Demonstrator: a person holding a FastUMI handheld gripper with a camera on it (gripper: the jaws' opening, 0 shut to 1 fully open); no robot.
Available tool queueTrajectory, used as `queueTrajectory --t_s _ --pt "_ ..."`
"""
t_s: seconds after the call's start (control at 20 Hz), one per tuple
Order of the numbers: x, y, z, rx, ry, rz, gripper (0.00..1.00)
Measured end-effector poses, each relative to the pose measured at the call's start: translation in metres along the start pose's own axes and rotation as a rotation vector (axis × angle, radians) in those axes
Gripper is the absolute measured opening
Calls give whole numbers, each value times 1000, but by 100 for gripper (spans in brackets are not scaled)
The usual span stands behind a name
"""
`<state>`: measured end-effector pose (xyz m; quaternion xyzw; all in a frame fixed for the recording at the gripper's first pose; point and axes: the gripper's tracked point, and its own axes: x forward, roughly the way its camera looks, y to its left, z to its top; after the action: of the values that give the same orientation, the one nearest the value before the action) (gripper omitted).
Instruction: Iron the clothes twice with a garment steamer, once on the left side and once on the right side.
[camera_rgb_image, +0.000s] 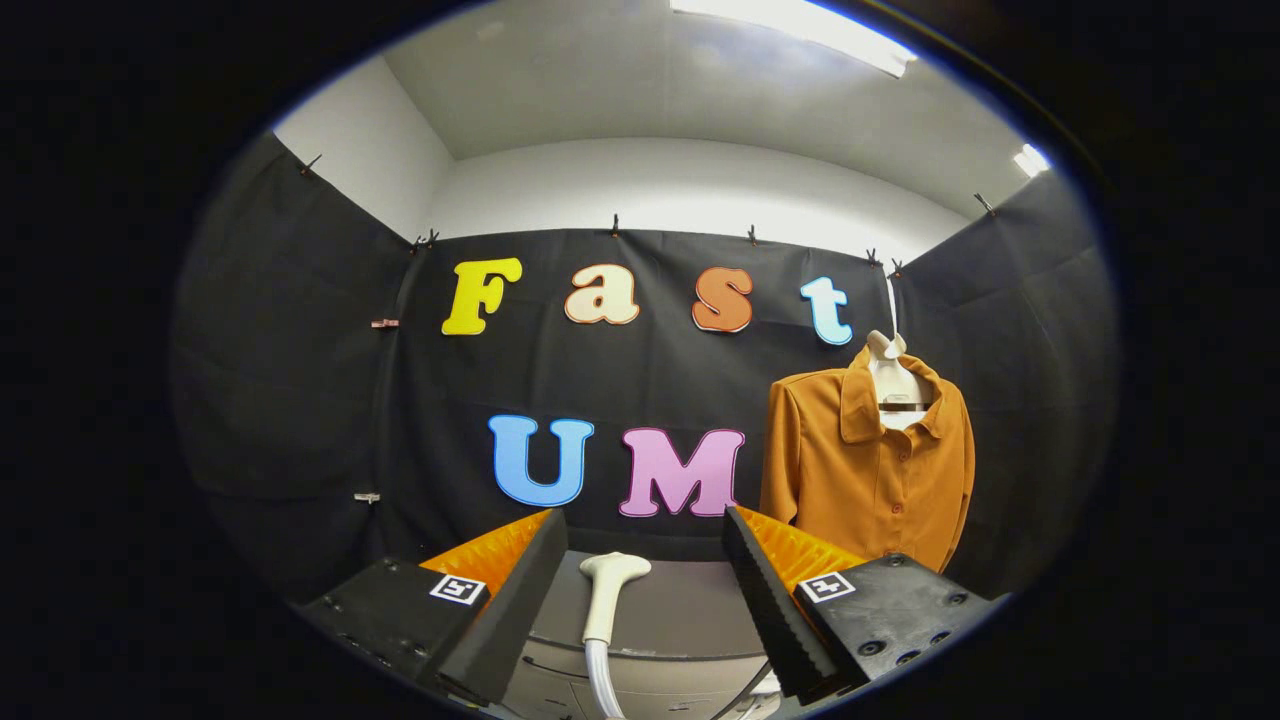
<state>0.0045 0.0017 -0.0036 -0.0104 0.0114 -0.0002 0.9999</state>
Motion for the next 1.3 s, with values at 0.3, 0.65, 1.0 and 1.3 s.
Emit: queueTrajectory --t_s 0.3,0.65,1.0,1.3 --pt "5 5 -6 -3 16 -8 98" --pt "16 33 -25 -9 60 -17 98" --pt "36 54 -65 20 172 -24 98" --pt "76 56 -111 32 268 2 98"
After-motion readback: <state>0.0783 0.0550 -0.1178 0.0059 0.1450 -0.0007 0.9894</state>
